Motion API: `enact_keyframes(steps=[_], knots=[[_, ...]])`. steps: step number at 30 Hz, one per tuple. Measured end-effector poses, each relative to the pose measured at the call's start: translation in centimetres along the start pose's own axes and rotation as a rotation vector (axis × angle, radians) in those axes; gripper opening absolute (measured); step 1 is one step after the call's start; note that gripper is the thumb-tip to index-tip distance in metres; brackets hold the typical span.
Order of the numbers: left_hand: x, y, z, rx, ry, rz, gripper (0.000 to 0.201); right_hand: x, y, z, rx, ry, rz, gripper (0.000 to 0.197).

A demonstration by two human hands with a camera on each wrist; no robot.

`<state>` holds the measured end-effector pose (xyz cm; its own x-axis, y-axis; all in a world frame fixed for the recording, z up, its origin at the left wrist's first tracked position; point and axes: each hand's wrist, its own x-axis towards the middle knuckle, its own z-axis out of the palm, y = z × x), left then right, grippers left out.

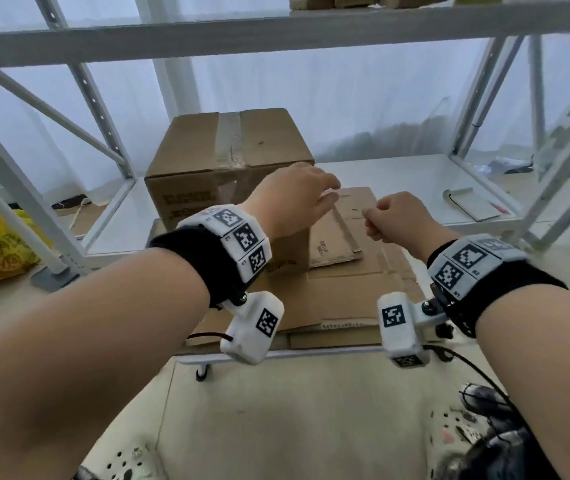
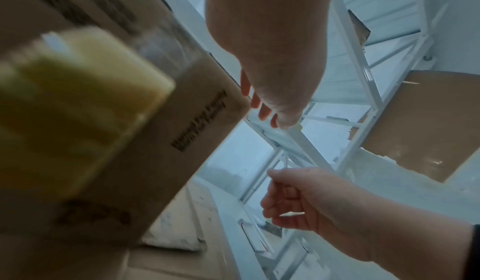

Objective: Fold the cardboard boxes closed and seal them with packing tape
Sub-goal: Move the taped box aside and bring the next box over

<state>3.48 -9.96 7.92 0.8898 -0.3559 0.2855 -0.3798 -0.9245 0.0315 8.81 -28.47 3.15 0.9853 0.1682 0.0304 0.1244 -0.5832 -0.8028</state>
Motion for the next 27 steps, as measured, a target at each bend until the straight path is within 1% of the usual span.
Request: enact_keyframes(steps=[3, 5, 7, 8, 10, 12, 13, 14, 15, 17, 18, 22, 25, 27], knots=[[1.9, 2.9, 3.2, -0.034, -0.097, -0.004, 0.036, -1.2, 3.3, -3.1, -0.095, 0.026, 0.087, 0.027], [2.9, 4.3, 5.4, -0.077, -0.158, -0.025, 0.036, -1.8, 5.5, -5.0, -0.144, 0.034, 0.152, 0.028], [3.8, 5.7, 7.4, -0.109, -0.211, -0.037, 0.036, -2.3, 8.4, -6.7, -0.274, 0.037, 0.242, 0.031], [4.2, 6.4, 8.3, -0.123, -0.236, -0.041, 0.036, -2.7, 9.9, -7.4, -0.382, 0.027, 0.305, 0.033], [4.8, 7.4, 10.0, -0.146, -0.274, -0.05, 0.036, -3.5, 12.3, -7.9, -0.564, 0.018, 0.411, 0.034], [5.1, 7.8, 11.6, -0.163, -0.306, -0.069, 0.036, -3.8, 14.0, -7.4, -0.597, -0.052, 0.484, 0.033], [5.2, 7.9, 12.4, -0.17, -0.324, -0.082, 0.036, -3.9, 14.9, -6.8, -0.597, -0.072, 0.504, 0.028], [5.3, 8.0, 13.2, -0.178, -0.343, -0.097, 0.036, -4.0, 15.5, -6.2, -0.624, -0.1, 0.526, 0.018], [5.4, 8.1, 13.7, -0.183, -0.357, -0.109, 0.036, -3.9, 16.5, -5.6, -0.639, -0.119, 0.519, 0.013], [5.7, 8.0, 14.6, -0.189, -0.373, -0.129, 0.035, -3.6, 17.9, -4.4, -0.666, -0.143, 0.529, 0.031], [5.9, 8.0, 14.8, -0.191, -0.373, -0.136, 0.035, -3.5, 18.1, -4.1, -0.652, -0.13, 0.532, 0.035], [6.2, 8.3, 15.5, -0.181, -0.377, -0.129, 0.034, -2.4, 18.1, -3.9, -0.584, -0.054, 0.617, 0.037], [6.1, 8.1, 15.4, -0.188, -0.364, -0.112, 0.034, -1.6, 18.1, -4.0, -0.541, -0.04, 0.571, 0.052], [5.9, 7.8, 14.9, -0.202, -0.338, -0.113, 0.033, -1.2, 17.5, -4.2, -0.448, 0.013, 0.521, 0.052]])
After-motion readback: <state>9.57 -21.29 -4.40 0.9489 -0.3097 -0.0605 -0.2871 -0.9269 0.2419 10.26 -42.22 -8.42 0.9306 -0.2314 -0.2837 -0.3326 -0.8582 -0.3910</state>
